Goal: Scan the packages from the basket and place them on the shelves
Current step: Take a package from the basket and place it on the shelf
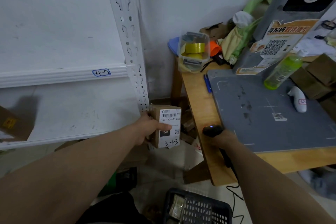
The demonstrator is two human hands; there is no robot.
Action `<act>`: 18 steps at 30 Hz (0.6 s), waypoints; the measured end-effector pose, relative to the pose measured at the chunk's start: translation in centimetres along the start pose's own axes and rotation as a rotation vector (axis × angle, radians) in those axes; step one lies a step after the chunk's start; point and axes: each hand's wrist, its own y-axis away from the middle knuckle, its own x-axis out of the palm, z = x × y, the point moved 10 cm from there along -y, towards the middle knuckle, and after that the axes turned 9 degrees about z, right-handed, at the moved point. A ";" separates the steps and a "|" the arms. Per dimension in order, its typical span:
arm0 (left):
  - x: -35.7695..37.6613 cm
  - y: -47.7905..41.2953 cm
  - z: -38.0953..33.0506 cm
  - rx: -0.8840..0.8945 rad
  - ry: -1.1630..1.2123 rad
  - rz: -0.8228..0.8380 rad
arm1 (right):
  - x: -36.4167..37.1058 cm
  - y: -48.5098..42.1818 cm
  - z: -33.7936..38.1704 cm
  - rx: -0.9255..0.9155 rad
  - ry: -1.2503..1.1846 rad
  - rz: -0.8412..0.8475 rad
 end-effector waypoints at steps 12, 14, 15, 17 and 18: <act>-0.8 0.7 1.3 -0.004 -0.019 0.048 | -1.9 3.0 5.2 -0.141 0.421 -0.175; -1.6 1.3 1.6 0.008 -0.023 0.039 | -1.1 4.5 8.3 -0.297 0.366 -0.139; -2.1 1.7 1.8 0.014 -0.022 0.037 | -0.3 5.1 9.7 -0.362 0.261 -0.064; -3.2 2.4 2.2 0.028 -0.010 0.037 | 2.5 6.5 12.3 -0.422 0.065 0.162; -3.8 2.9 2.4 0.034 -0.002 0.040 | 4.1 7.3 13.6 -0.418 0.011 0.267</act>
